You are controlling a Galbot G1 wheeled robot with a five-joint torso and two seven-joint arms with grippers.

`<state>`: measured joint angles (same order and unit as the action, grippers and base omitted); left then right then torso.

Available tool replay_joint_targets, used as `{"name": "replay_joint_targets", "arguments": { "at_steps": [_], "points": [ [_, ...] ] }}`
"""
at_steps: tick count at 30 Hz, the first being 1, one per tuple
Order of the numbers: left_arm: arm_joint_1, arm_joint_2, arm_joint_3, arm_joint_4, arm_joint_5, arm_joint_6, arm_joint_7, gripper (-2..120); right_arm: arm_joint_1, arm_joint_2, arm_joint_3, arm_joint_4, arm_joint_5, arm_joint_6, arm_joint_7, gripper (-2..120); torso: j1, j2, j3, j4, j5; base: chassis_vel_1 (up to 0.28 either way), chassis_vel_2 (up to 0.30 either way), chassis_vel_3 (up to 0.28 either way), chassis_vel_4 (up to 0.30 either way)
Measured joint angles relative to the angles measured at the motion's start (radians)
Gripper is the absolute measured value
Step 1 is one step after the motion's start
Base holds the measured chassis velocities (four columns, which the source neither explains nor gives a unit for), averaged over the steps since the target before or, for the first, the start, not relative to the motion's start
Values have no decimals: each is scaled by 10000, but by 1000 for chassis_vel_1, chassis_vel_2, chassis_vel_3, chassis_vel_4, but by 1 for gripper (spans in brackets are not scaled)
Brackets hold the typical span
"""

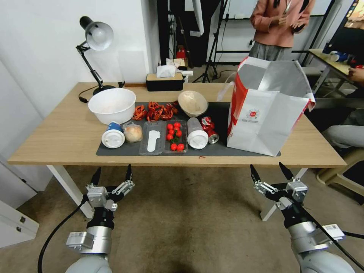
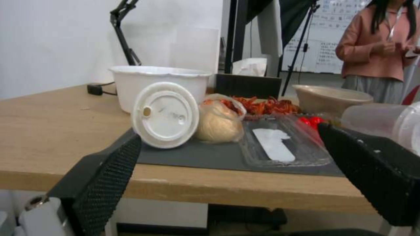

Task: Pick up the food delivery bag from the floor and place it on the table.

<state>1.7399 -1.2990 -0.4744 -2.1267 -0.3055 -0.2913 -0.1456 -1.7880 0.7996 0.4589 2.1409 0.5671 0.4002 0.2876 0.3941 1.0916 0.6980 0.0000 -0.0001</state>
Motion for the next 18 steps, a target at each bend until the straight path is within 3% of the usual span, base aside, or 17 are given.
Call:
{"name": "replay_joint_targets", "arguments": {
  "at_steps": [6,18],
  "points": [
    [0,46,6,126,-11,-50,145,100,23,418,-112,-153,-222,8,-221,100,1,0,0,-2,1,0,0,0,0],
    [-47,48,-4,91,137,-100,8,100,91,470,-171,-178,-231,-7,-220,100,1,0,0,0,1,0,0,0,0]
  ]
}}
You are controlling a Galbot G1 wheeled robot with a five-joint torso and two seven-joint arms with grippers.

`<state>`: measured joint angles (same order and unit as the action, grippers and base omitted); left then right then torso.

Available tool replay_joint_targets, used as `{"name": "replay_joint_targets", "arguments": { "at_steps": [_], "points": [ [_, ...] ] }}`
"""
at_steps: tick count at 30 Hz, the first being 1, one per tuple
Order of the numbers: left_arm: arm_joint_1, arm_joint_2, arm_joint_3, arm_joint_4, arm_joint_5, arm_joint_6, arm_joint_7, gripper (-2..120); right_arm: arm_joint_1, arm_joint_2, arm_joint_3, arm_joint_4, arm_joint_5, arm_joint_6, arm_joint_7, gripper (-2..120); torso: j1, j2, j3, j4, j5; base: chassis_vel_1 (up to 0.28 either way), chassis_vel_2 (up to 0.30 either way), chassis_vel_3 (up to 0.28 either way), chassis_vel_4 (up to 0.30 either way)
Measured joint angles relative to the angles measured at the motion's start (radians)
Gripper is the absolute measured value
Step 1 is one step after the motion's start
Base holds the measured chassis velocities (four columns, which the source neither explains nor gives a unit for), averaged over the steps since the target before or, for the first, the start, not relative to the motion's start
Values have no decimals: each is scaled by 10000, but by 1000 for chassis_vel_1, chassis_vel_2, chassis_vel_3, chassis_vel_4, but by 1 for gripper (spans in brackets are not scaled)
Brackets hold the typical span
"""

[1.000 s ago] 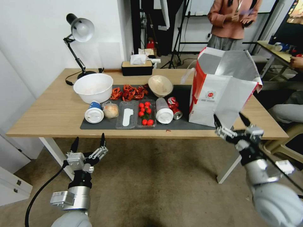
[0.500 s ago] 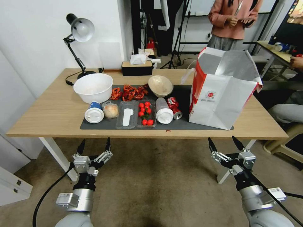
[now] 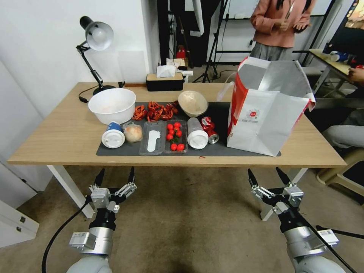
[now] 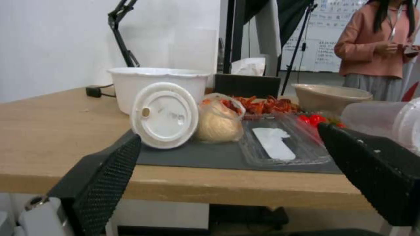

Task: Pick up the food delivery bag from the floor and place it on the table.

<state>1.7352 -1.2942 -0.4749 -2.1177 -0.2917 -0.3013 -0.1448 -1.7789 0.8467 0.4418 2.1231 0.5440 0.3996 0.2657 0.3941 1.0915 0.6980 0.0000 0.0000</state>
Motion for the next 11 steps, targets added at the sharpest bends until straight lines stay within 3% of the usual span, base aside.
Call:
{"name": "replay_joint_targets", "arguments": {
  "at_steps": [11],
  "points": [
    [16,11,-31,-48,41,-1,-117,100,-17,58,-71,52,34,-27,73,100,0,0,0,0,0,0,0,0,0]
  ]
}}
